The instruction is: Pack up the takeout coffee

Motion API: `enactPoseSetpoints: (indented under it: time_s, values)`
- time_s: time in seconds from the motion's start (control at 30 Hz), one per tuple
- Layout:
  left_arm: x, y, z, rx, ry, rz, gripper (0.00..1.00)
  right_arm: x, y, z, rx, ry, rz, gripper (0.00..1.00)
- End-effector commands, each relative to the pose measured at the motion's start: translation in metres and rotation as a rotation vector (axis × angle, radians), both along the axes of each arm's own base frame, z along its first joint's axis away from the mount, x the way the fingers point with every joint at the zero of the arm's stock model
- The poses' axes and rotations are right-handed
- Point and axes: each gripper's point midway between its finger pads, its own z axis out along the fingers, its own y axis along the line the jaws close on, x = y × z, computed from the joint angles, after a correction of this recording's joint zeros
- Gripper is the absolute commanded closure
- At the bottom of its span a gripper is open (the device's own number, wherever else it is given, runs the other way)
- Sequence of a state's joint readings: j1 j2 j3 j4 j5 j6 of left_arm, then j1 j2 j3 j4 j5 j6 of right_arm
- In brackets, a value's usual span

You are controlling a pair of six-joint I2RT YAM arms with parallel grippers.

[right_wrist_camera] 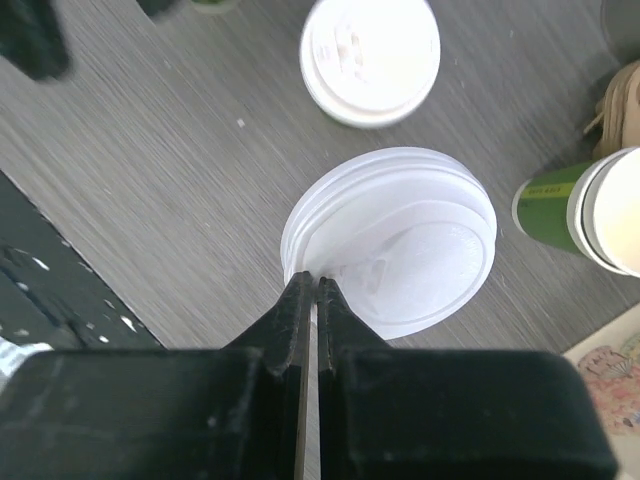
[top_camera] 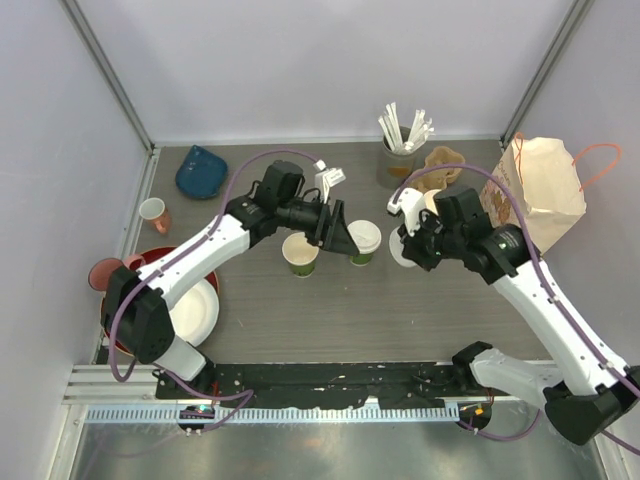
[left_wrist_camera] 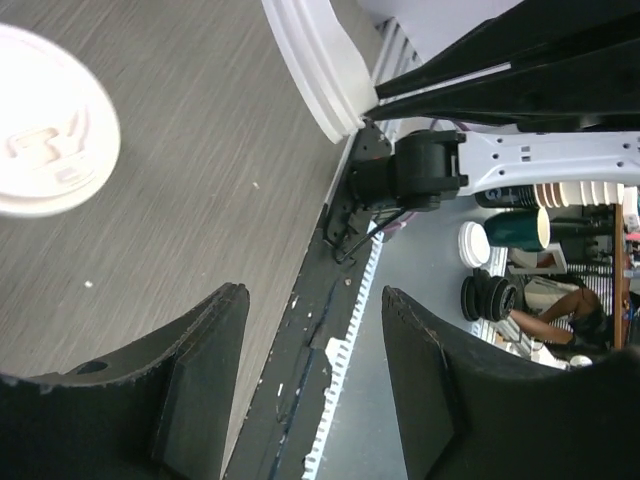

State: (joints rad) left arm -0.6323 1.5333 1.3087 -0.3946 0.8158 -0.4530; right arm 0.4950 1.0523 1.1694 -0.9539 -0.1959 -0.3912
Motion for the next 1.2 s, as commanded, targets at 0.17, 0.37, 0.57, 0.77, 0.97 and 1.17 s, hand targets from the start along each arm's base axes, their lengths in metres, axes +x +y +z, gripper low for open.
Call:
enactPoseSetpoints:
  time_s: [0.17, 0.37, 0.57, 0.77, 0.97, 1.17]
  values:
    - [-0.004, -0.029, 0.064, -0.317, -0.139, -0.092, 0.41, -0.014, 0.039, 0.095, 0.429, -0.111, -0.022, 0.99]
    - [-0.014, -0.034, 0.081, -0.406, -0.128, -0.134, 0.47, -0.013, 0.056, 0.119, 0.549, -0.126, 0.017, 0.99]
    - [-0.018, -0.032, 0.082, -0.379, -0.164, -0.142, 0.52, -0.005, 0.059, 0.125, 0.567, -0.136, -0.002, 0.99]
    - [-0.02, -0.033, 0.077, -0.349, -0.162, -0.129, 0.56, 0.0, 0.069, 0.128, 0.616, -0.125, 0.012, 0.99]
    - [-0.02, -0.034, 0.082, -0.354, -0.165, -0.139, 0.69, -0.001, 0.071, 0.12, 0.614, -0.094, 0.02, 0.99]
    - [-0.025, -0.032, 0.087, -0.365, -0.176, -0.164, 0.63, 0.002, 0.072, 0.112, 0.595, -0.083, 0.012, 0.99]
